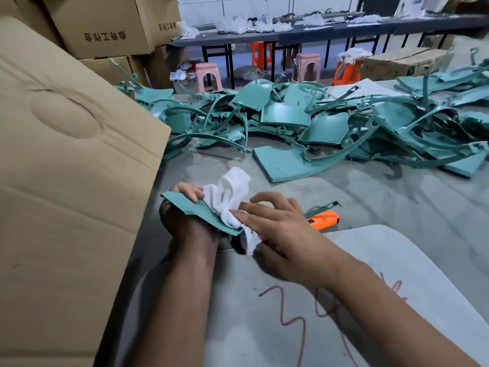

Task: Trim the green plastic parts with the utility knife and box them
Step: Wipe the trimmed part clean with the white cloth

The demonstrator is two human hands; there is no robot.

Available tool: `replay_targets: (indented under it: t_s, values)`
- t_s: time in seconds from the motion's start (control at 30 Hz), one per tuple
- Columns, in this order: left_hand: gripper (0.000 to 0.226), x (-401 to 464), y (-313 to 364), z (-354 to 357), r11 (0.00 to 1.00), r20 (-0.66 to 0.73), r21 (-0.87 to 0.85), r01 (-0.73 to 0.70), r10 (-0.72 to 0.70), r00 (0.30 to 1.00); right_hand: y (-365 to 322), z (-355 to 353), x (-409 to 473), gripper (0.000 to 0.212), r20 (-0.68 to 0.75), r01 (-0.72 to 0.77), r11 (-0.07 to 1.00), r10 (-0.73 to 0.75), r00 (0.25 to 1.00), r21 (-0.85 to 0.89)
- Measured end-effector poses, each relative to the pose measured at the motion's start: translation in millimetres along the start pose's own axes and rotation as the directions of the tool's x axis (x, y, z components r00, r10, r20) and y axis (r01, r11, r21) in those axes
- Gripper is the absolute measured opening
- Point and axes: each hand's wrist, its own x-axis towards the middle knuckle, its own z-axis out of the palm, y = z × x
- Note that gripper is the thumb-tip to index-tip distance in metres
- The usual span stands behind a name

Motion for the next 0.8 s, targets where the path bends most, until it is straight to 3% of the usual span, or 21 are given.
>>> replay_targets:
  t_s: [0.1, 0.27, 0.33, 0.43, 0.47, 0.5, 0.57, 0.63, 0.7, 0.8]
  values:
    - [0.062, -0.4, -3.4, 0.9, 0.999, 0.094, -0.041, -0.017, 0.020, 0.995, -1.6, 7.8, 4.4, 0.048, -0.185, -0.019, 0.992, -0.005, 0.983, -0.126]
    - [0.021, -3.6, -2.9, 2.7, 0.992, 0.109, 0.064, -0.113, 0.105, 0.988, 12.1, 4.2, 2.8, 0.027, -0.343, -0.212, 0.945, 0.119, 0.932, -0.249]
    - [0.017, 1.0, 2.0, -3.3, 0.993, 0.071, 0.025, -0.116, 0.114, 0.991, 19.1, -2.2, -3.0, 0.010, -0.464, -0.295, 0.938, 0.182, 0.867, -0.182]
    - [0.026, 5.7, 7.0, -10.8, 0.992, 0.004, 0.033, -0.119, 0.119, 0.993, 31.2, -16.8, -9.9, 0.009, -0.669, -0.469, 0.876, 0.282, 0.688, -0.113]
    - [0.028, 5.1, 6.4, -10.4, 0.991, 0.006, 0.049, -0.122, 0.122, 0.992, 31.5, -18.8, -10.2, 0.018, -0.660, -0.501, 0.855, 0.300, 0.689, -0.133]
    - [0.025, 3.1, 5.3, -7.0, 0.990, 0.027, 0.062, -0.125, 0.124, 0.992, 29.4, -18.0, -9.5, 0.029, -0.581, -0.489, 0.859, 0.322, 0.747, -0.152]
    - [0.017, -4.2, 2.2, 2.2, 0.987, 0.096, 0.063, -0.146, 0.140, 0.986, 15.8, -11.5, -6.1, 0.050, -0.263, -0.376, 0.921, 0.339, 0.903, -0.101]
    - [0.020, -7.6, -1.3, 5.5, 0.985, 0.127, 0.053, -0.162, 0.155, 0.980, 4.0, -2.3, -3.8, 0.055, -0.017, -0.237, 0.971, 0.237, 0.971, -0.007]
    - [0.030, -8.0, -2.8, 2.9, 0.988, 0.125, 0.028, -0.151, 0.146, 0.981, 1.9, 3.5, -2.7, 0.054, 0.015, -0.125, 0.992, 0.125, 0.992, 0.003]
    - [0.036, -6.2, 1.2, -1.8, 0.983, 0.163, 0.033, -0.183, 0.175, 0.971, 6.5, 1.6, 1.8, 0.046, 0.070, -0.141, 0.988, 0.145, 0.987, -0.063]
